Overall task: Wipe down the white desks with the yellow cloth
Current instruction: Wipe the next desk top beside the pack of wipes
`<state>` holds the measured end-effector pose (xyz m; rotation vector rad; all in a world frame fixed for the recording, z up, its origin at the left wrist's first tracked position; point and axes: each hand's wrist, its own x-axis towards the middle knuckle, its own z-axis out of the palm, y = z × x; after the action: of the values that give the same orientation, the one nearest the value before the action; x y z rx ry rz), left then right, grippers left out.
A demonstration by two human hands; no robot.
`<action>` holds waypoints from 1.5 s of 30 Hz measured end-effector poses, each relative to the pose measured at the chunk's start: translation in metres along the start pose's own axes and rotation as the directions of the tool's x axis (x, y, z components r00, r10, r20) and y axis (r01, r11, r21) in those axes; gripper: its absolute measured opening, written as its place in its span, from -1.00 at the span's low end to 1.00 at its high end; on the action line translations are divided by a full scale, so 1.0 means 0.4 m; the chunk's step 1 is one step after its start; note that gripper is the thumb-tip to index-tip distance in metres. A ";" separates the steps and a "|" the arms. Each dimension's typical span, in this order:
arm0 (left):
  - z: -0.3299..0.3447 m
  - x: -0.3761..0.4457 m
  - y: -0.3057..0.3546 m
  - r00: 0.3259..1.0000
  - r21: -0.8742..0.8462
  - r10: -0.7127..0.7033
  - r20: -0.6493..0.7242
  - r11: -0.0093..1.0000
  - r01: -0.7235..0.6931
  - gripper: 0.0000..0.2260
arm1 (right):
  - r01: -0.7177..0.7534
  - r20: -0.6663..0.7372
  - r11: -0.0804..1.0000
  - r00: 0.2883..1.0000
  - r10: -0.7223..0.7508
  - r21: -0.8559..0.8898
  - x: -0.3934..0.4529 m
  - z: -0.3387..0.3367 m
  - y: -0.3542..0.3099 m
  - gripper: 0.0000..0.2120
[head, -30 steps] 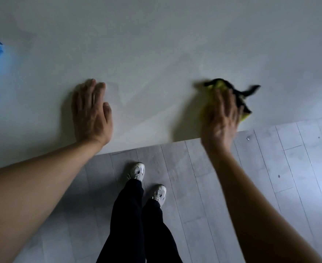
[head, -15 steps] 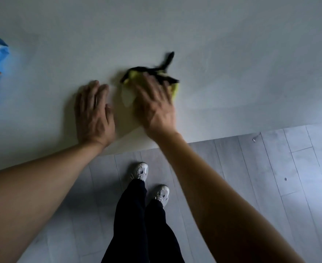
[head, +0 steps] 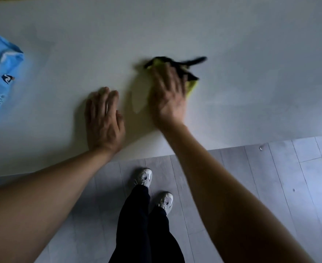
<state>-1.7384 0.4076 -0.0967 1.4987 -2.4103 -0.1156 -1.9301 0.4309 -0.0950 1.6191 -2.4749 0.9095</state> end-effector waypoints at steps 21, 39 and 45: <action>0.038 0.200 0.007 0.996 -0.053 0.085 0.034 0.995 -0.083 -0.48 | 0.031 0.033 0.999 0.999 -0.030 -0.023 0.129 0.042 -0.011 -0.52; 0.114 0.431 0.025 0.999 -0.101 0.035 -0.008 0.994 -0.036 -0.47 | -0.464 -0.182 0.867 0.882 0.434 -0.182 0.327 -0.024 0.204 -0.57; 0.124 0.448 0.015 0.998 -0.103 0.059 0.001 0.993 -0.059 -0.47 | 0.107 0.158 0.994 0.982 -0.103 -0.018 0.278 0.124 -0.055 -0.53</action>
<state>-1.8317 0.2468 -0.1051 1.3821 -2.4102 -0.2274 -1.9482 0.3086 -0.0876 1.8599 -2.4587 0.7603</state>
